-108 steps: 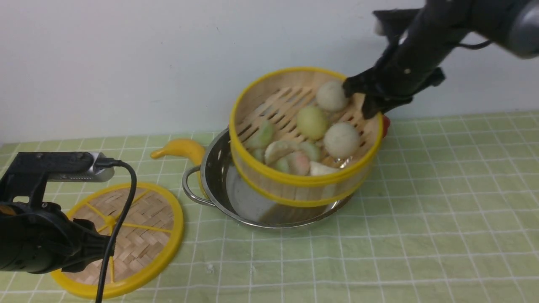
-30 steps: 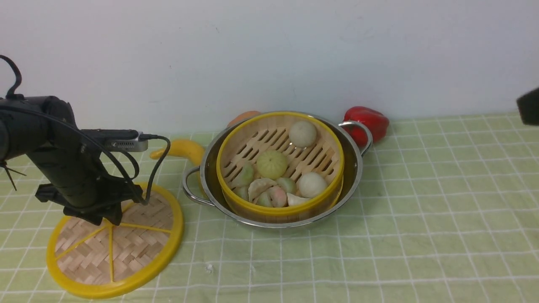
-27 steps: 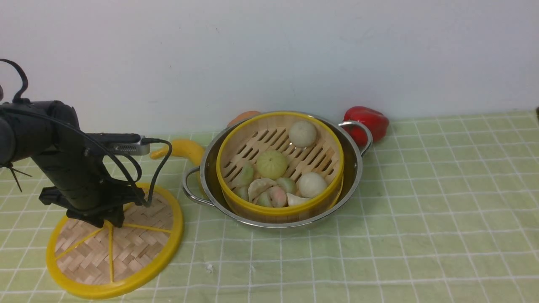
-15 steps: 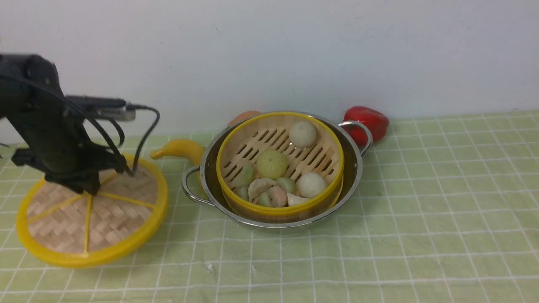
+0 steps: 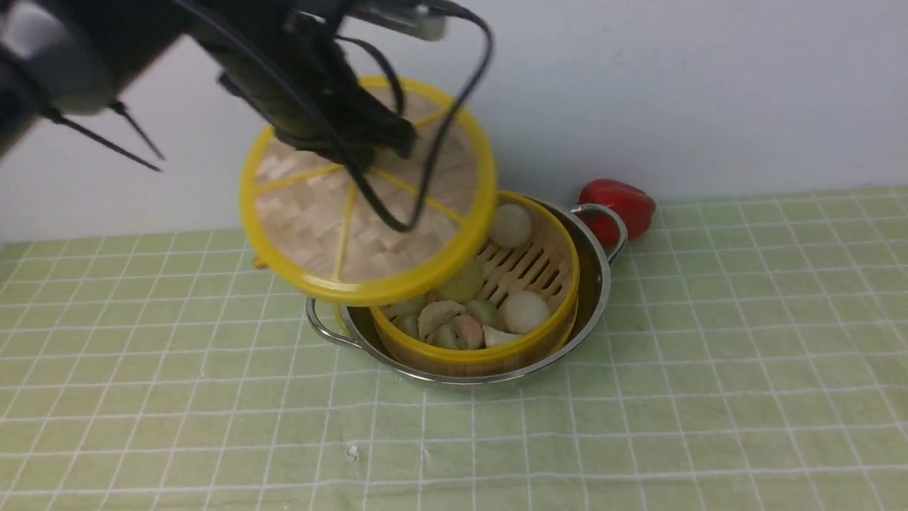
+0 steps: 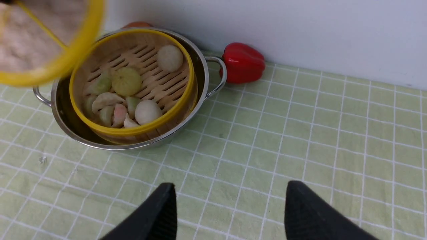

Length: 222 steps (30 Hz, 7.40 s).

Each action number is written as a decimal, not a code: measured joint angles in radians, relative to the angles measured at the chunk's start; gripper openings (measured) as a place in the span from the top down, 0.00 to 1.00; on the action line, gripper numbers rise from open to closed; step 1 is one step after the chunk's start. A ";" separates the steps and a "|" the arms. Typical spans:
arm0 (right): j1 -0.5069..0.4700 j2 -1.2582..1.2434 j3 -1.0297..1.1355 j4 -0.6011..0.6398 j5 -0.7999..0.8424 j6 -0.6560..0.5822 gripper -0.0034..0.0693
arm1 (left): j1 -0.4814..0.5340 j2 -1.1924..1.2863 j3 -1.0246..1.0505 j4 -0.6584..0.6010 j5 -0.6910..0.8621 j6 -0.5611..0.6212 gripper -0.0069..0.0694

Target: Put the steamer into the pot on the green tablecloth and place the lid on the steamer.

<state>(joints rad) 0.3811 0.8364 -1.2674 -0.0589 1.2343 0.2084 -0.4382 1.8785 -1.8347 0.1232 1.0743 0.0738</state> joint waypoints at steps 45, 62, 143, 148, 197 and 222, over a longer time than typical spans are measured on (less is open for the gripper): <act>0.000 -0.003 0.001 0.001 0.000 0.019 0.36 | -0.094 0.266 -0.029 0.085 -0.167 -0.041 0.76; 0.000 -0.003 0.001 0.001 0.000 0.019 0.36 | -0.094 0.319 -0.118 0.071 -0.101 -0.041 0.76; 0.000 -0.539 0.819 0.003 -0.651 -0.063 0.90 | -0.094 -0.886 1.200 -0.391 -0.498 0.011 0.91; 0.000 -0.539 0.819 0.003 -0.651 -0.063 0.89 | -0.057 -0.957 1.236 -0.279 -0.578 0.052 0.89; -0.135 -0.617 0.832 -0.003 -0.677 -0.060 0.72 | 0.522 -1.830 1.843 -0.090 -0.885 0.061 0.80; -0.344 -0.833 1.250 -0.026 -1.171 -0.053 0.63 | 0.522 -1.831 1.843 -0.090 -0.887 0.061 0.76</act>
<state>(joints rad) 0.0374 0.0032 -0.0177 -0.0846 0.0636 0.1551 0.0839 0.0477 0.0086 0.0335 0.1870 0.1343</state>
